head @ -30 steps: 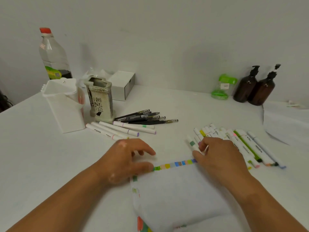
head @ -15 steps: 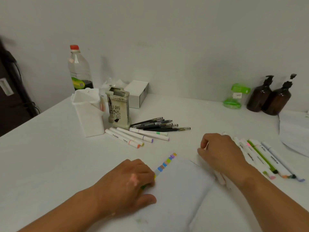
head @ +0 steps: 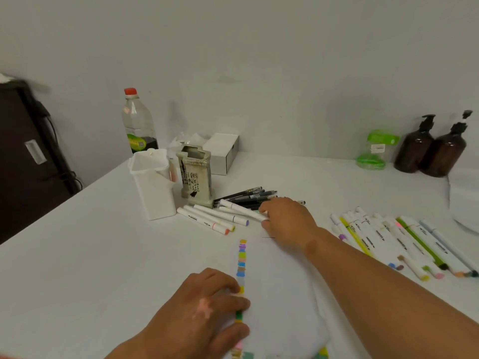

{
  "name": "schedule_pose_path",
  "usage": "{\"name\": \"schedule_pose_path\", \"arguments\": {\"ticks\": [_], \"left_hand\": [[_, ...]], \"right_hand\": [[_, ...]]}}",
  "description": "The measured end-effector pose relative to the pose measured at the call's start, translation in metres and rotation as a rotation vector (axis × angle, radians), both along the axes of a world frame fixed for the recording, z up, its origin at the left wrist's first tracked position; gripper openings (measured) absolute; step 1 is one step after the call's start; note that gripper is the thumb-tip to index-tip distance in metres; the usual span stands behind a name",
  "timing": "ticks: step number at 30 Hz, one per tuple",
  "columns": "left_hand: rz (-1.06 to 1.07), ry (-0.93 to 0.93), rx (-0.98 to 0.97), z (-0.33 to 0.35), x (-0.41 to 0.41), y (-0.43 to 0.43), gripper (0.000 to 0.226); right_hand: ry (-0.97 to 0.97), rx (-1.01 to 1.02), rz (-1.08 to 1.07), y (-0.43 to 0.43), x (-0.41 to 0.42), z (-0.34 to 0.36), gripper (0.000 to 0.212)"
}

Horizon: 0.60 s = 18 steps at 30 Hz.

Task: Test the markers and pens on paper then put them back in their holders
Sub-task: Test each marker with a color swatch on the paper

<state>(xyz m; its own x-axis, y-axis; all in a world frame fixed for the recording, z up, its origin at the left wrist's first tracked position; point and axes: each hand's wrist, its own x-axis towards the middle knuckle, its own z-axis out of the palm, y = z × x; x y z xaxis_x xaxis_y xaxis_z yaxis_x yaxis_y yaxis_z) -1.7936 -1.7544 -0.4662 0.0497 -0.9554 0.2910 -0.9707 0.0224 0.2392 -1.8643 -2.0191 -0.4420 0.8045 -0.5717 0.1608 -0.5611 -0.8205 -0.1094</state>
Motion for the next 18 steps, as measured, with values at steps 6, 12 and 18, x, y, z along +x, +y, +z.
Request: {"name": "schedule_pose_path", "arguments": {"ticks": [6,12,18], "left_hand": [[-0.079,0.070,0.037,-0.001,-0.009,-0.018,0.044],[-0.115,0.124,0.016,0.010,-0.001,-0.042,0.036],[-0.048,0.261,-0.049,0.032,0.008,-0.084,0.021]], "right_hand": [[-0.148,0.180,-0.036,-0.003,-0.056,0.019,0.017],[-0.460,0.653,-0.070,0.026,-0.096,0.026,0.011],[-0.764,1.116,-0.038,0.039,-0.095,0.020,0.021]]}}
